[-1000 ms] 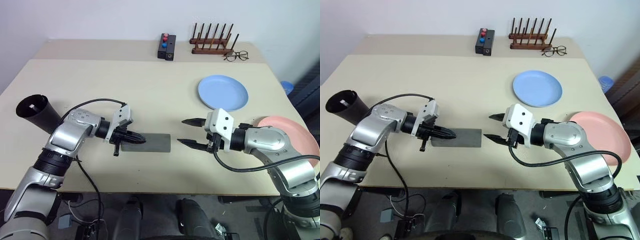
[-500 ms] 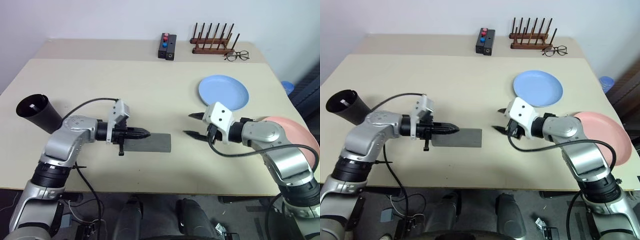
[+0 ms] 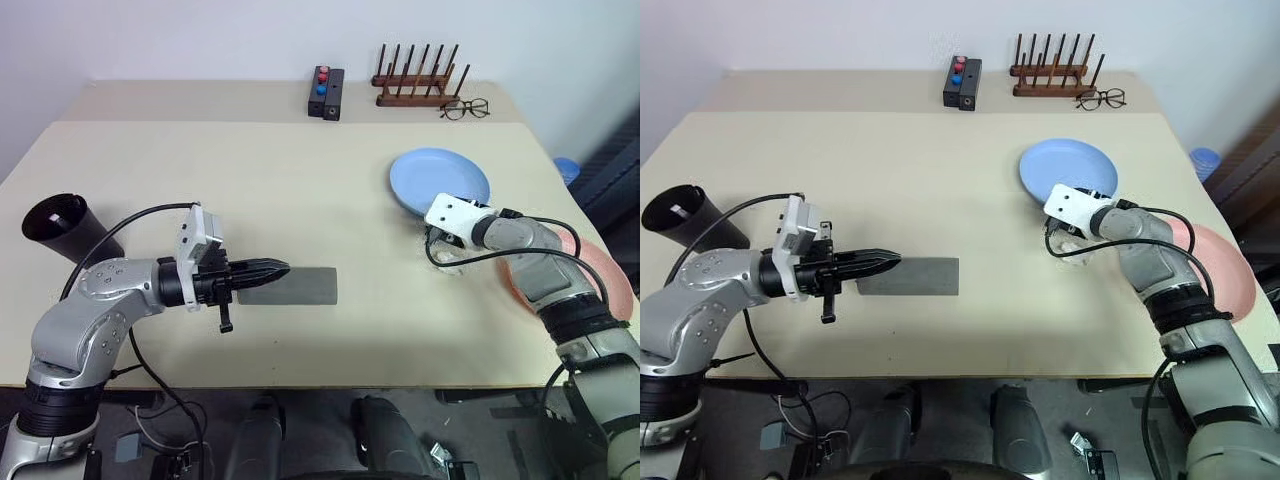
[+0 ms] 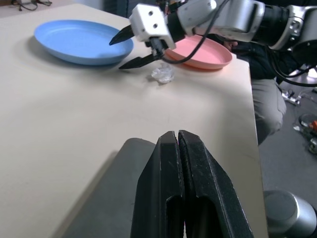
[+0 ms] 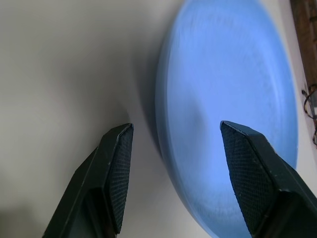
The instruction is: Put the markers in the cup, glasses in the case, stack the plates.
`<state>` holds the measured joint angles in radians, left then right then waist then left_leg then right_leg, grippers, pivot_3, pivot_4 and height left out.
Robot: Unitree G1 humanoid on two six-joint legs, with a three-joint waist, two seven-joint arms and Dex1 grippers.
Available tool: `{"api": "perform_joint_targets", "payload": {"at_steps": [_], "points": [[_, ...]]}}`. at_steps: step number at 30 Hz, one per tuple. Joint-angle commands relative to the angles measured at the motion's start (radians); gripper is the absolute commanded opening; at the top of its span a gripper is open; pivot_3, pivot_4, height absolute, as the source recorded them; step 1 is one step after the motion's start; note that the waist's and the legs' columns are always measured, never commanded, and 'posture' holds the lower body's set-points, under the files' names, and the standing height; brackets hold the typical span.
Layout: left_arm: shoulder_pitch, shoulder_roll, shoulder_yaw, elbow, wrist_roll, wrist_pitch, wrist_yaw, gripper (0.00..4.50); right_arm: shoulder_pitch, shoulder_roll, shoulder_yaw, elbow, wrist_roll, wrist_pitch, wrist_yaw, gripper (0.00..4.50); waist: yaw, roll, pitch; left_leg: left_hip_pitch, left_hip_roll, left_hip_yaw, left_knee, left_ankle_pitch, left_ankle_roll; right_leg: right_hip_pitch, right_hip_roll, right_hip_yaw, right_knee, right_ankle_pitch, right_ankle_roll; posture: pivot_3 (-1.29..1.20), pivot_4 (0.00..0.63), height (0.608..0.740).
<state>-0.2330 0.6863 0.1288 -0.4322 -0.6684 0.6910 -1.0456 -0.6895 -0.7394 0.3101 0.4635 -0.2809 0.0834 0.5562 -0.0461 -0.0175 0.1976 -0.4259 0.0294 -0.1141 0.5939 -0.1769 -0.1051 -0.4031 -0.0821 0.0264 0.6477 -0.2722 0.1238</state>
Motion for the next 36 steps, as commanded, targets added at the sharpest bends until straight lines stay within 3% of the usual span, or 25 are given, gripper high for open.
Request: {"api": "perform_joint_targets", "payload": {"at_steps": [1, 4, 8, 14, 19, 24, 29, 32, 36], "points": [[0.017, 0.008, 0.007, -0.043, -0.019, -0.018, 0.016, 0.03, -0.040, 0.014, -0.005, 0.085, -0.041, -0.076, -0.037, 2.85, 0.001, 0.000, 0.000, 0.000, 0.000, 0.000, 0.000, 0.000, 0.000, 0.000, 0.000, 0.000, 0.000, 0.000, 0.000, 0.00, 0.150, 0.740], [0.037, 0.011, 0.009, -0.073, -0.030, -0.013, 0.027, 0.00, -0.047, 0.020, 0.007, 0.141, -0.082, -0.137, -0.069, 2.06, 0.003, 0.000, 0.000, 0.000, 0.000, 0.000, 0.001, 0.000, 0.000, 0.001, 0.000, 0.000, 0.000, 0.000, -0.001, 0.00, 0.150, 0.740], [0.030, 0.011, 0.005, -0.106, -0.060, 0.009, 0.052, 0.00, -0.027, 0.029, -0.016, 0.129, -0.081, -0.158, -0.064, 0.07, 0.003, 0.000, 0.000, 0.000, 0.000, 0.000, 0.001, 0.000, 0.000, 0.001, 0.000, 0.000, 0.000, 0.000, -0.001, 0.00, 0.150, 0.740], [0.006, 0.000, -0.037, -0.106, -0.062, 0.017, 0.083, 0.00, 0.026, -0.024, -0.065, -0.015, -0.099, -0.153, -0.068, 0.07, 0.005, 0.001, 0.001, 0.000, 0.000, 0.000, 0.001, 0.000, 0.000, 0.001, 0.000, 0.000, 0.000, 0.000, 0.000, 0.00, 0.150, 0.740], [-0.036, 0.000, -0.058, -0.065, -0.061, 0.015, 0.089, 0.00, 0.163, -0.158, -0.223, -0.301, -0.007, -0.075, 0.035, 0.07, 0.013, 0.004, 0.002, 0.000, 0.000, 0.000, 0.001, 0.000, 0.000, 0.001, 0.000, 0.000, 0.000, 0.000, 0.000, 0.00, 0.150, 0.740], [-0.077, -0.010, -0.107, 0.024, -0.013, -0.044, 0.050, 0.00, 0.497, -0.291, -0.531, -0.617, 0.149, 0.057, 0.211, 0.07, 0.029, 0.004, 0.001, 0.000, 0.000, 0.000, 0.000, 0.000, 0.000, 0.001, 0.000, 0.000, 0.000, -0.001, -0.001, 0.00, 0.150, 0.740], [-0.129, -0.038, -0.165, 0.099, 0.027, -0.096, 0.006, 0.00, 0.851, -0.278, -0.827, -0.823, 0.205, 0.168, 0.347, 0.07, 0.032, 0.004, 0.001, 0.001, 0.000, 0.000, 0.003, 0.000, 0.001, 0.004, 0.000, 0.000, -0.001, -0.002, -0.004, 0.00, 0.150, 0.740], [-0.153, -0.056, -0.197, 0.137, 0.049, -0.125, -0.024, 0.00, 0.990, -0.240, -0.921, -0.887, 0.198, 0.210, 0.370, 0.07, 0.030, 0.004, 0.001, 0.003, 0.000, 0.000, 0.004, 0.000, 0.000, 0.006, 0.000, 0.000, -0.001, -0.002, -0.004, 0.00, 0.150, 0.740], [-0.170, -0.074, -0.221, 0.179, 0.069, -0.160, -0.059, 0.00, 1.108, -0.220, -0.953, -0.903, 0.148, 0.211, 0.368, 0.07, 0.028, 0.005, 0.001, 0.004, 0.000, 0.001, 0.004, 0.000, 0.000, 0.006, 0.000, 0.000, -0.002, -0.002, -0.004, 0.00, 0.150, 0.740]]}}
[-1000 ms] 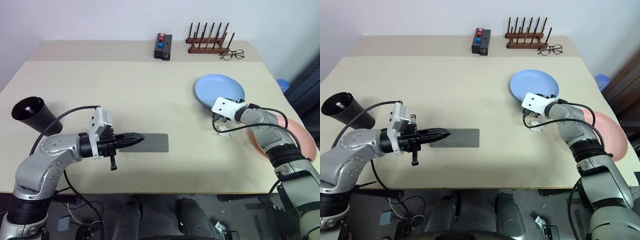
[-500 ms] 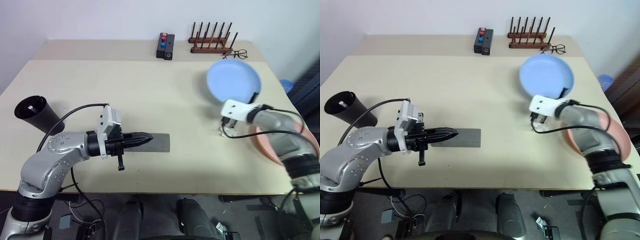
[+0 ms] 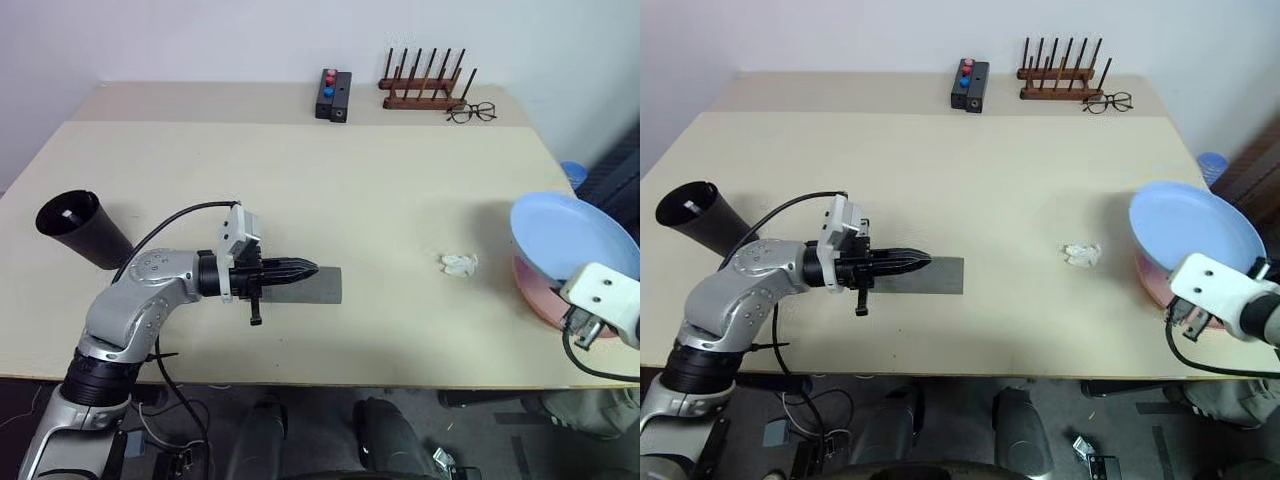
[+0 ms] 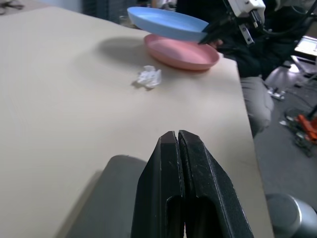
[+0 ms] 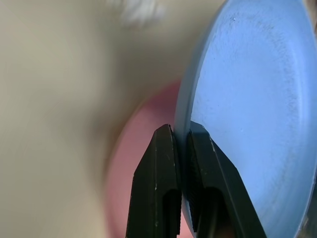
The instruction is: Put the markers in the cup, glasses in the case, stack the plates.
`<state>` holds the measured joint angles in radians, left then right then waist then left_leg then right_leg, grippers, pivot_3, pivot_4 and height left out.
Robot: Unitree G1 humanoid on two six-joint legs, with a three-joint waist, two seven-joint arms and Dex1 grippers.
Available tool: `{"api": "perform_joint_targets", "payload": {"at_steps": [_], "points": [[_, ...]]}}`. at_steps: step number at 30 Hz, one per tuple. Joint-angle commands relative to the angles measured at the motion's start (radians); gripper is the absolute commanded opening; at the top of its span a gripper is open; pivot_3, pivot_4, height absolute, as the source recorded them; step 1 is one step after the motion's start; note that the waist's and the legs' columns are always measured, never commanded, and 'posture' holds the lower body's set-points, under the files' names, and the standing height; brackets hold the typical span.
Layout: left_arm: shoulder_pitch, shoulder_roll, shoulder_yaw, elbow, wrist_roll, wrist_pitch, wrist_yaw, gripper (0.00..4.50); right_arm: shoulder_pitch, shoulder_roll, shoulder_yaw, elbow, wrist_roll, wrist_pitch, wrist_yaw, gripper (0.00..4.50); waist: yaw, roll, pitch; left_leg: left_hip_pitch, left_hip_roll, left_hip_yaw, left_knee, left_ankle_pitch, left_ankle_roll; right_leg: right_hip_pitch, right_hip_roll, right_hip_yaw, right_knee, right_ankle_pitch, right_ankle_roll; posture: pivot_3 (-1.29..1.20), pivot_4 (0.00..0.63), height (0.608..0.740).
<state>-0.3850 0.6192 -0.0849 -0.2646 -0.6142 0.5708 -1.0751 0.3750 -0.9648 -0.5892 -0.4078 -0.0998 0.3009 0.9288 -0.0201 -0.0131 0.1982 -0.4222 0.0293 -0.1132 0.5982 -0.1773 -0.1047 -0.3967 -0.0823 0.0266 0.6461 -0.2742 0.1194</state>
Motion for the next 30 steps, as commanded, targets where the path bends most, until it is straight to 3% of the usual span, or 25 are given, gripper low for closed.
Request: {"api": "perform_joint_targets", "payload": {"at_steps": [1, 6, 9, 14, 20, 25, 30], "points": [[-0.018, -0.010, -0.011, 0.023, 0.020, -0.052, -0.038, 0.00, 0.048, 0.011, -0.050, -0.031, -0.033, 0.002, -0.013, 0.07, 0.002, 0.000, 0.000, 0.000, 0.000, 0.000, 0.000, 0.000, 0.000, 0.000, 0.000, 0.000, 0.000, 0.000, 0.000, 0.00, 0.150, 0.740], [0.008, -0.019, -0.013, 0.082, 0.050, -0.123, -0.078, 0.00, 0.038, 0.017, -0.027, -0.009, -0.022, 0.044, -0.022, 0.07, 0.004, 0.000, 0.000, 0.000, 0.000, 0.000, 0.000, 0.000, 0.000, 0.000, 0.000, 0.000, 0.000, 0.000, 0.000, 0.00, 0.150, 0.740], [0.042, -0.017, -0.002, 0.104, 0.058, -0.161, -0.097, 0.00, 0.038, 0.012, -0.024, -0.006, 0.000, 0.066, 0.001, 1.03, 0.005, 0.000, 0.000, -0.001, 0.000, 0.000, 0.000, 0.000, 0.000, 0.000, 0.000, 0.000, -0.001, 0.000, 0.000, 0.00, 0.150, 0.740], [0.099, -0.007, 0.013, 0.128, 0.072, -0.217, -0.122, 0.00, 0.005, -0.001, -0.022, -0.012, 0.012, 0.077, -0.006, 3.47, 0.006, 0.000, 0.000, -0.001, 0.000, 0.000, 0.000, 0.000, 0.000, 0.000, 0.000, 0.000, -0.001, 0.000, 0.000, 0.00, 0.150, 0.740], [0.126, -0.004, 0.031, 0.160, 0.087, -0.266, -0.130, 0.00, -0.123, 0.021, 0.027, -0.091, 0.164, 0.156, 0.023, 3.47, 0.004, 0.000, 0.000, -0.001, 0.000, 0.000, 0.000, 0.000, 0.000, 0.000, 0.000, 0.000, -0.001, 0.000, 0.000, 0.00, 0.150, 0.740], [0.141, -0.001, 0.055, 0.161, 0.087, -0.284, -0.115, 0.00, -0.337, 0.083, 0.321, -0.018, 0.116, 0.143, -0.074, 3.47, 0.001, 0.000, 0.000, 0.000, 0.001, 0.000, 0.000, 0.000, 0.000, 0.000, 0.000, 0.000, -0.001, 0.000, -0.001, 0.00, 0.150, 0.740], [0.165, 0.005, 0.077, 0.092, 0.070, -0.254, -0.070, 0.00, -0.449, 0.130, 0.485, 0.141, 0.038, 0.076, -0.146, 3.47, 0.011, 0.000, 0.000, -0.002, 0.000, 0.000, 0.000, 0.000, 0.000, -0.001, 0.000, 0.000, -0.002, 0.000, -0.001, 0.00, 0.150, 0.740]]}}
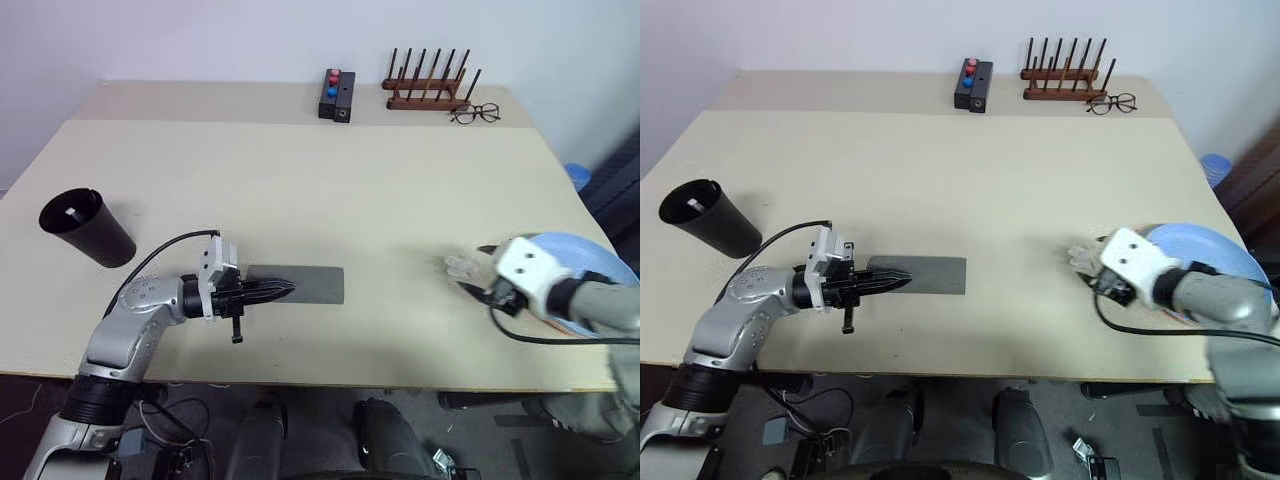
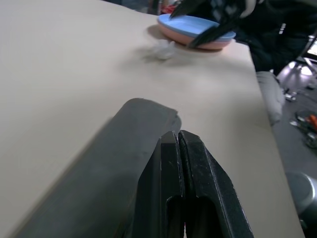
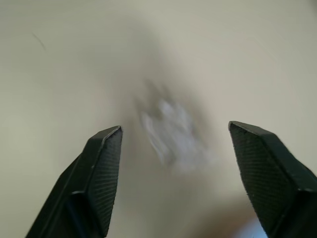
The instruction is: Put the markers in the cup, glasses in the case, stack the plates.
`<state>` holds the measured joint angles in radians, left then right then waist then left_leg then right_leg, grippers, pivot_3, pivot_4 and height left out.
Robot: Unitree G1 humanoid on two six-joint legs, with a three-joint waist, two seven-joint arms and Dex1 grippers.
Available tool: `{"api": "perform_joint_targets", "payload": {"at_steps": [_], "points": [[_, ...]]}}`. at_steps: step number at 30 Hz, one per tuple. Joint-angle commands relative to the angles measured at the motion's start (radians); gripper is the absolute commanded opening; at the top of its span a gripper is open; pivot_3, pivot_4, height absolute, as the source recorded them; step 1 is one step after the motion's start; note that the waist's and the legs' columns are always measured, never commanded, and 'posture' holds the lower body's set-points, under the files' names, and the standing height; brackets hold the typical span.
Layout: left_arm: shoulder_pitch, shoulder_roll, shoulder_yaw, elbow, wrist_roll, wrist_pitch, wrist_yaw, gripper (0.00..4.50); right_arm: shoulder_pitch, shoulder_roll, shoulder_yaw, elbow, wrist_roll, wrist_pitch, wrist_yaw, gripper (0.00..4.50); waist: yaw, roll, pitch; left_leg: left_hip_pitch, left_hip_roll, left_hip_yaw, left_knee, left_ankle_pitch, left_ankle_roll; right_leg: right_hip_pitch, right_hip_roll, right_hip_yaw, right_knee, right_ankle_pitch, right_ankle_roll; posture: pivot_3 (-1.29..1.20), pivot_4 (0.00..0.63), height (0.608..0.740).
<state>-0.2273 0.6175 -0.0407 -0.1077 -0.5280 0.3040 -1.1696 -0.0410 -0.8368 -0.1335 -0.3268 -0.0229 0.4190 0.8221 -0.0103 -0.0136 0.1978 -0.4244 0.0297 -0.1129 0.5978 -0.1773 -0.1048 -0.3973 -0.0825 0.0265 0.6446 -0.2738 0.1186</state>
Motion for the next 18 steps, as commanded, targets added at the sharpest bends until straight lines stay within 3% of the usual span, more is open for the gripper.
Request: {"api": "perform_joint_targets", "payload": {"at_steps": [1, 6, 9, 14, 18], "points": [[0.013, 0.008, 0.039, -0.079, -0.021, 0.020, 0.033, 0.00, -0.047, 0.006, 0.040, 0.085, -0.043, -0.050, -0.049, 3.47, 0.001, 0.000, 0.000, 0.000, 0.000, 0.000, 0.000, 0.000, 0.000, 0.000, 0.000, 0.000, 0.000, 0.000, 0.000, 0.00, 0.150, 0.740], [0.055, 0.028, 0.071, -0.213, -0.058, 0.089, 0.093, 0.00, -0.099, 0.025, 0.073, 0.234, -0.051, -0.111, -0.087, 3.47, -0.007, 0.000, 0.000, 0.001, 0.000, 0.000, 0.000, 0.000, 0.000, 0.000, 0.000, 0.000, 0.001, 0.000, 0.000, 0.00, 0.150, 0.740], [0.068, 0.039, 0.082, -0.272, -0.080, 0.128, 0.122, 0.00, -0.111, 0.025, 0.081, 0.267, -0.054, -0.129, -0.097, 2.65, -0.008, 0.000, 0.000, 0.003, 0.000, 0.000, 0.000, 0.000, 0.000, 0.002, 0.000, 0.000, 0.001, 0.000, 0.000, 0.00, 0.150, 0.740], [0.058, 0.060, 0.065, -0.321, -0.085, 0.171, 0.140, 0.00, -0.110, 0.026, 0.085, 0.256, -0.045, -0.126, -0.104, 0.04, -0.004, 0.000, 0.000, 0.003, 0.000, 0.000, 0.000, 0.000, 0.000, 0.003, 0.000, 0.000, 0.000, 0.000, 0.000, 0.00, 0.150, 0.740], [0.016, 0.069, 0.032, -0.324, -0.069, 0.192, 0.138, 0.00, -0.089, 0.004, 0.062, 0.200, -0.043, -0.110, -0.104, 0.04, -0.004, 0.000, 0.000, 0.003, 0.000, 0.000, 0.000, 0.000, 0.000, 0.002, 0.000, 0.000, 0.001, 0.000, 0.000, 0.00, 0.150, 0.740]]}}
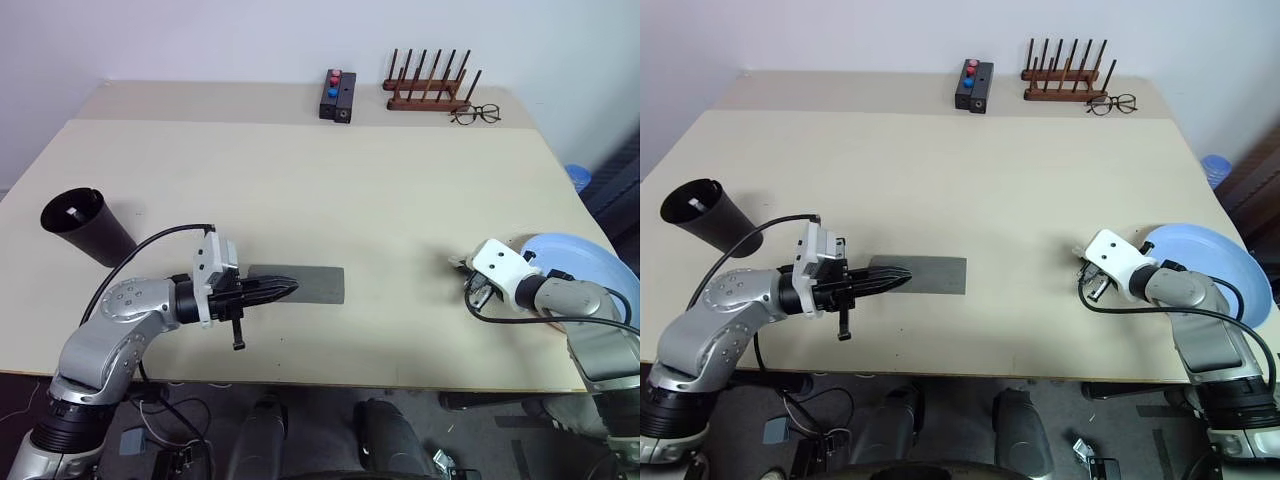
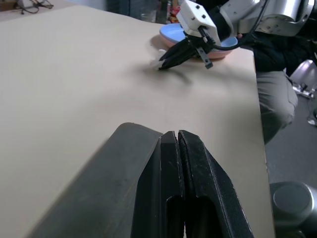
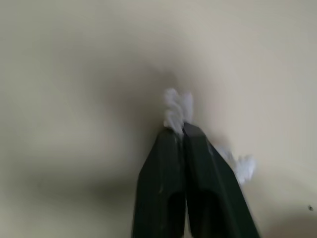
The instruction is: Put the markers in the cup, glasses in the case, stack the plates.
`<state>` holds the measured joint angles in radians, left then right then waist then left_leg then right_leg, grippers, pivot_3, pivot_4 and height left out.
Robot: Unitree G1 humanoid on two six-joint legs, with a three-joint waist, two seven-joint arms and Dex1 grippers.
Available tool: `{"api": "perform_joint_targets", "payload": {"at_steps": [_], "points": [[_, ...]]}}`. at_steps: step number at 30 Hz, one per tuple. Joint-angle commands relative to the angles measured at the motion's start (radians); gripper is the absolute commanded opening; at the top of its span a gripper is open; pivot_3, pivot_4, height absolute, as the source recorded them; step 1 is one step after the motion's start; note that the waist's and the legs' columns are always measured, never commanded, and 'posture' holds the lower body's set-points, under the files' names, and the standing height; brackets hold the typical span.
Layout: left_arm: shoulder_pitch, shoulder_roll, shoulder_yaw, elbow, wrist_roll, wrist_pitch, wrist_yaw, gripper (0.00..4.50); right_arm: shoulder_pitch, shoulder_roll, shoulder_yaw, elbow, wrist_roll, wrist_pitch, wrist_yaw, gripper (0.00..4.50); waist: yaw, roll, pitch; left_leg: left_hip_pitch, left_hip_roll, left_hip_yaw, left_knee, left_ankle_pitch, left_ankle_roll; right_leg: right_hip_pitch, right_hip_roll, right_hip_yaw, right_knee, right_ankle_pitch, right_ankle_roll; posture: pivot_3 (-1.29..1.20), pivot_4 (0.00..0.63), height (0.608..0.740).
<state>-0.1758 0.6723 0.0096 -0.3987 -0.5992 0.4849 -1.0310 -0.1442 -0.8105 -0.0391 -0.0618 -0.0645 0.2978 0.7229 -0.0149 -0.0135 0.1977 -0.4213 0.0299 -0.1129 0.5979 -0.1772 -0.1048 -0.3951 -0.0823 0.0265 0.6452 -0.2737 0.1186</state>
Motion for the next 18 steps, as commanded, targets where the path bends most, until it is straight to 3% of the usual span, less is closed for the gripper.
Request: {"api": "perform_joint_targets", "payload": {"at_steps": [1, 11, 16, 18], "points": [[-0.050, 0.015, -0.030, -0.032, 0.007, 0.016, -0.002, 0.00, 0.025, -0.038, -0.054, -0.089, 0.004, 0.024, 0.000, 0.04, 0.002, 0.000, 0.000, 0.000, 0.000, 0.000, 0.000, 0.000, 0.000, 0.000, 0.000, 0.000, 0.000, 0.000, 0.000, 0.00, 0.150, 0.740], [-0.107, -0.015, -0.117, 0.066, 0.058, -0.042, -0.064, 0.00, 0.225, -0.182, -0.449, -0.250, 0.083, 0.197, 0.090, 0.04, 0.003, 0.001, 0.000, -0.001, 0.000, 0.000, -0.001, 0.000, 0.000, -0.001, 0.000, 0.000, 0.000, 0.000, 0.000, 0.00, 0.150, 0.740], [-0.140, -0.033, -0.132, 0.101, 0.075, -0.061, -0.079, 0.00, 0.297, -0.169, -0.458, -0.218, 0.074, 0.183, 0.081, 0.04, -0.003, 0.001, 0.000, -0.002, 0.000, 0.001, 0.000, 0.000, 0.000, -0.001, 0.000, 0.000, -0.001, 0.000, 0.000, 0.00, 0.150, 0.740], [-0.147, -0.036, -0.130, 0.107, 0.083, -0.065, -0.077, 0.00, 0.292, -0.163, -0.441, -0.195, 0.075, 0.176, 0.073, 0.59, -0.005, 0.001, 0.000, -0.001, 0.000, 0.001, 0.000, 0.000, 0.000, -0.001, 0.000, 0.000, -0.001, 0.000, 0.000, 0.00, 0.150, 0.740]]}}
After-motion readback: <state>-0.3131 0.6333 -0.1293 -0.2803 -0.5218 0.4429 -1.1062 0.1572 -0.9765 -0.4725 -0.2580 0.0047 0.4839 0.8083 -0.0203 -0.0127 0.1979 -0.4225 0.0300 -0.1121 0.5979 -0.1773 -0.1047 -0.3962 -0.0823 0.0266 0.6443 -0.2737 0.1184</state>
